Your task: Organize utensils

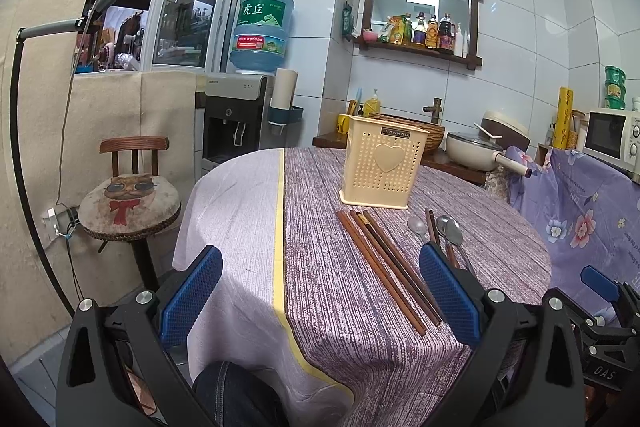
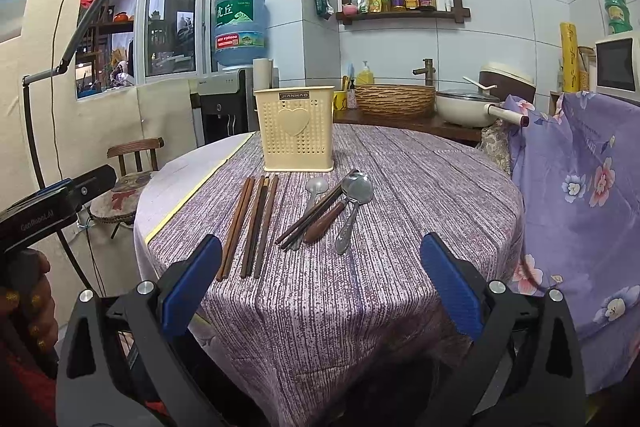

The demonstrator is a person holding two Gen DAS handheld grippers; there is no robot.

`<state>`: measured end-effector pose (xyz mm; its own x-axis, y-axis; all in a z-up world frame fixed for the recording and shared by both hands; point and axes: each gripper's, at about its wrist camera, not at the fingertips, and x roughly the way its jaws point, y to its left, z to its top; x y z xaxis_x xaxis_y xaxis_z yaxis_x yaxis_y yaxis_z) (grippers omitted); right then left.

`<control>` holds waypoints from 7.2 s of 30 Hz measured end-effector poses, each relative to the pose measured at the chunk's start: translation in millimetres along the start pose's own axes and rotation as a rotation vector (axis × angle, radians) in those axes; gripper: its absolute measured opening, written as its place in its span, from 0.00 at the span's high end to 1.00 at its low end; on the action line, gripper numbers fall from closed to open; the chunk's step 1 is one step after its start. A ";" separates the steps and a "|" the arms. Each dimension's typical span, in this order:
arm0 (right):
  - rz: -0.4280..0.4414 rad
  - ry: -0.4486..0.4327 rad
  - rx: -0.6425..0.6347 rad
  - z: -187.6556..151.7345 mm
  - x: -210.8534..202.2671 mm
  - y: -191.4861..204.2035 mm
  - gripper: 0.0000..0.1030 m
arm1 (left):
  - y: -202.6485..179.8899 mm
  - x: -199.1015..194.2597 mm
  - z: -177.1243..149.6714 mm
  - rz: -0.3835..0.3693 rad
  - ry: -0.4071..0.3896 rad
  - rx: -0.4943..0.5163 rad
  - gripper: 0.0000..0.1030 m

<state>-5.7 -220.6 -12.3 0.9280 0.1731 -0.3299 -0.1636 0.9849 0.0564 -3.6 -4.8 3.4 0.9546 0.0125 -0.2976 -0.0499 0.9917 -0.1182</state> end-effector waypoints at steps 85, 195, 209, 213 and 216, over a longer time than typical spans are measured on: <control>-0.109 0.551 0.010 40.8 237.5 -60.3 0.61 | -21.9 201.1 8.7 0.007 0.546 0.140 0.36; 0.175 0.324 0.065 141.9 211.6 -60.4 0.63 | -31.5 181.3 140.0 -0.079 0.308 0.061 0.92; 0.221 0.265 0.051 153.8 194.4 -48.8 0.63 | -25.3 174.1 147.8 -0.084 0.276 0.047 0.92; 0.228 0.236 0.037 161.1 194.9 -40.4 0.63 | -22.1 167.6 155.6 -0.096 0.252 0.037 0.92; 0.238 0.237 0.038 165.9 199.7 -36.4 0.63 | -21.2 162.3 162.1 -0.100 0.230 0.041 0.92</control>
<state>241.1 -221.6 76.1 0.7608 0.3973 -0.5132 -0.3498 0.9171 0.1914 200.0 -3.0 111.1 0.8619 -0.1106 -0.4948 0.0579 0.9910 -0.1207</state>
